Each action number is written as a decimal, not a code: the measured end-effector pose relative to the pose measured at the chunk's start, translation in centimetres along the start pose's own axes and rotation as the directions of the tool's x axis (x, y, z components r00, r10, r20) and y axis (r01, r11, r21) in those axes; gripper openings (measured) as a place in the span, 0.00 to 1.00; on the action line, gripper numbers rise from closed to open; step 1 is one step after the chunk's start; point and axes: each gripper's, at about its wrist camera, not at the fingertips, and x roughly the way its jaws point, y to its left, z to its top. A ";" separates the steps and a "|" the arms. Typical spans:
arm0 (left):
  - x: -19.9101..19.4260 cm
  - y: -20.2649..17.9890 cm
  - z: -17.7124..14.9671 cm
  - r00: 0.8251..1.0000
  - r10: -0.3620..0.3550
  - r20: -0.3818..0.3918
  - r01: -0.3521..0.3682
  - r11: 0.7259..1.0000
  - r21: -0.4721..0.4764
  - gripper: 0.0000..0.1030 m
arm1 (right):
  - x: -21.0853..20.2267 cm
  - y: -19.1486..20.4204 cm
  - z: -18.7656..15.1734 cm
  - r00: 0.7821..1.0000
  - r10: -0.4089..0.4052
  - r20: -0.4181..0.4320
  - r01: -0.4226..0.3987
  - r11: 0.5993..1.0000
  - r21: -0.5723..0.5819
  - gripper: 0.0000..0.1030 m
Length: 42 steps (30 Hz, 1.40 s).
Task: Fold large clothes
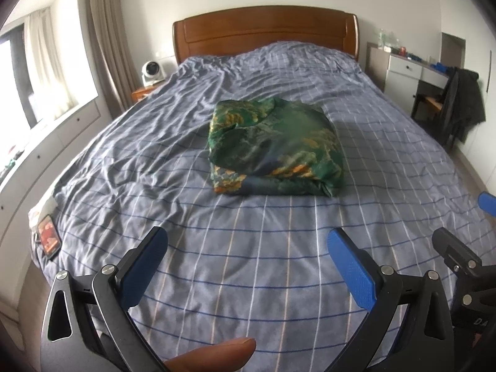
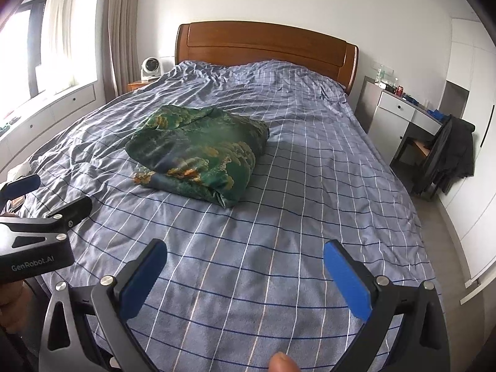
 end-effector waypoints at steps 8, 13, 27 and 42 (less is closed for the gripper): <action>-0.2 0.3 0.3 1.000 -0.004 0.001 0.004 1.000 -0.012 1.00 | -0.1 0.0 0.4 1.000 -0.002 0.004 0.002 1.000 -0.006 1.00; 0.0 0.6 0.5 1.000 -0.013 -0.005 0.013 1.000 -0.027 1.00 | 0.0 0.2 0.5 1.000 -0.010 0.012 0.010 1.000 -0.020 1.00; 0.1 0.7 0.4 1.000 -0.016 -0.006 0.016 0.999 -0.032 1.00 | 0.6 0.3 0.3 1.000 -0.026 -0.006 0.026 0.999 -0.018 1.00; -0.2 -0.1 0.0 1.000 -0.004 0.030 0.005 1.000 -0.023 1.00 | 0.7 0.3 0.0 0.999 -0.030 -0.017 0.030 1.000 0.001 1.00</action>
